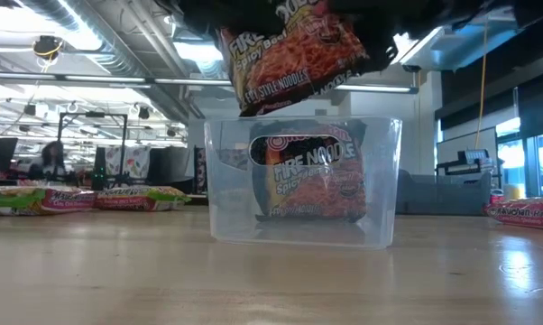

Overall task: Sort Maruchan noodles
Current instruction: Put the top black noodle pack into the bottom transparent bin

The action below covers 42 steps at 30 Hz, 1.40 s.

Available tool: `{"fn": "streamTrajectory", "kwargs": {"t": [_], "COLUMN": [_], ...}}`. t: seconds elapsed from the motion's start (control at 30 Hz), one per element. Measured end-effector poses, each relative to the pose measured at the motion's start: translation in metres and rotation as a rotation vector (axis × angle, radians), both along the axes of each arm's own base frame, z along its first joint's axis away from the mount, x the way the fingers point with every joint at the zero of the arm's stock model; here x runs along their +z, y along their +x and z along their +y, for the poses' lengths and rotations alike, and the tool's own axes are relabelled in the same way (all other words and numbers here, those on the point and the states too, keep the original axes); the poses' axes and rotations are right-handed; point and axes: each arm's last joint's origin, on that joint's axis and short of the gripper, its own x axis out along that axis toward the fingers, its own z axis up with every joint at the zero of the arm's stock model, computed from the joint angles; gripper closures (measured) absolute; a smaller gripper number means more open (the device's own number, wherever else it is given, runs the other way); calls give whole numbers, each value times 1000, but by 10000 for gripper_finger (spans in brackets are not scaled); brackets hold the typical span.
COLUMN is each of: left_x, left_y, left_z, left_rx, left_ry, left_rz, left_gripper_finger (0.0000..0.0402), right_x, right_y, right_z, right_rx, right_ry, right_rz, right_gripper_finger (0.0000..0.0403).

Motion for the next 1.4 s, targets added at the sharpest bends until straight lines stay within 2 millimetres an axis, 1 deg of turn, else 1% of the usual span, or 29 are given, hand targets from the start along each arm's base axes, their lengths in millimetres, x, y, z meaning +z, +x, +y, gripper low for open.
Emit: {"fn": "streamTrajectory", "kwargs": {"t": [0.1,0.17,0.27,0.33,0.47,0.63,0.77,0.93,1.1,1.2,1.27,1.4], "left_x": [-1,0,0,0,-4,-13,-15,-30,-43,-51,-57,-62], "left_y": [0,0,1,2,6,21,33,42,46,49,50,52], "left_z": [0,1,6,10,16,12,8,15,20,20,19,17], "left_rx": [-14,-9,13,26,33,33,36,59,69,46,35,12], "left_ry": [57,103,147,148,140,165,182,196,202,212,224,257], "left_rz": [-1,-8,-12,-12,15,160,199,259,302,323,337,338], "left_gripper_finger": [277,277,277,278,278,279,279,279,279,275,270,250], "right_x": [11,14,16,14,14,12,12,10,10,10,10,10], "right_y": [-17,-29,-44,-50,-54,-56,-56,-55,-55,-55,-55,-55], "right_z": [-6,-10,-13,-13,-5,2,3,3,3,3,3,3], "right_rx": [-3,-11,-32,-64,-91,-100,-105,-100,-101,-101,-101,-101], "right_ry": [34,77,136,138,107,85,102,104,104,105,105,105], "right_rz": [117,203,296,337,325,316,319,325,326,324,324,324], "right_gripper_finger": [147,133,121,119,120,121,121,121,121,121,121,121]}}
